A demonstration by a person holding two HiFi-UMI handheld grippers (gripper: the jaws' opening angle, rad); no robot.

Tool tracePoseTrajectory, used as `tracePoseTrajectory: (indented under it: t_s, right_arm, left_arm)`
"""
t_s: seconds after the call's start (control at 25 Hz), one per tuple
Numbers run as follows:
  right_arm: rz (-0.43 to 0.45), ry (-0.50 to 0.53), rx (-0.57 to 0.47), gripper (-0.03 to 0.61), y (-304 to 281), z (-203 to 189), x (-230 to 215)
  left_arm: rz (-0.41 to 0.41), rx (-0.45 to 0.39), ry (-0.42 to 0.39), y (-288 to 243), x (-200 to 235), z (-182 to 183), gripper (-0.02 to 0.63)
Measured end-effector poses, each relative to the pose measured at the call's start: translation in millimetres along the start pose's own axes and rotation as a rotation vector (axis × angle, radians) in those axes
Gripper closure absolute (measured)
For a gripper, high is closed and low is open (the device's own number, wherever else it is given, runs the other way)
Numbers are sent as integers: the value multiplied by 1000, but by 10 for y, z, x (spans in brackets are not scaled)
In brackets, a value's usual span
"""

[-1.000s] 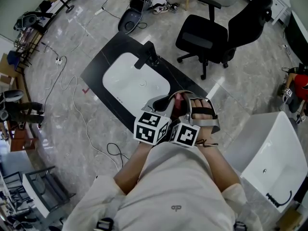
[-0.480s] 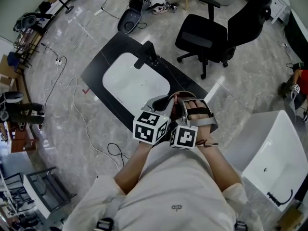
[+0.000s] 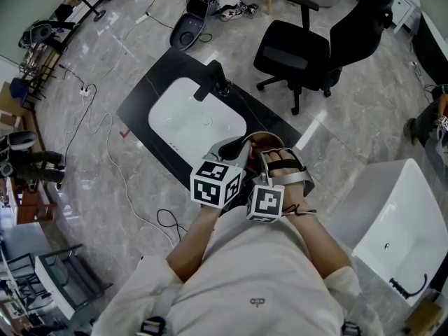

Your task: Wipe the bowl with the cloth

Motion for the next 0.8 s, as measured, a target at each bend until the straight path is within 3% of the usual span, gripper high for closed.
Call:
tracePoseTrajectory:
  t_s: [0.28,0.56,0.8]
  right_arm:
    - [-54,12,103,561,-27,-178,-64]
    - [-92,-17,124,561,-27,-228,-118]
    - [-202,-43,128,561,-11,-260,-371]
  left_arm:
    - [2,4,20,16,24,-51,581]
    - [-5,15,9,15,-1,-61,581]
    - [-18,16,5,-7,-43,-53,583]
Point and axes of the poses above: the fingertips, and each gripper's own axes: y backward along the fingers, x to its left, z out of its top, the point moved 4 cm from there along y, backward along the fingers, and after that the axes turned 6 degrees about x, right-handed, at the moved point
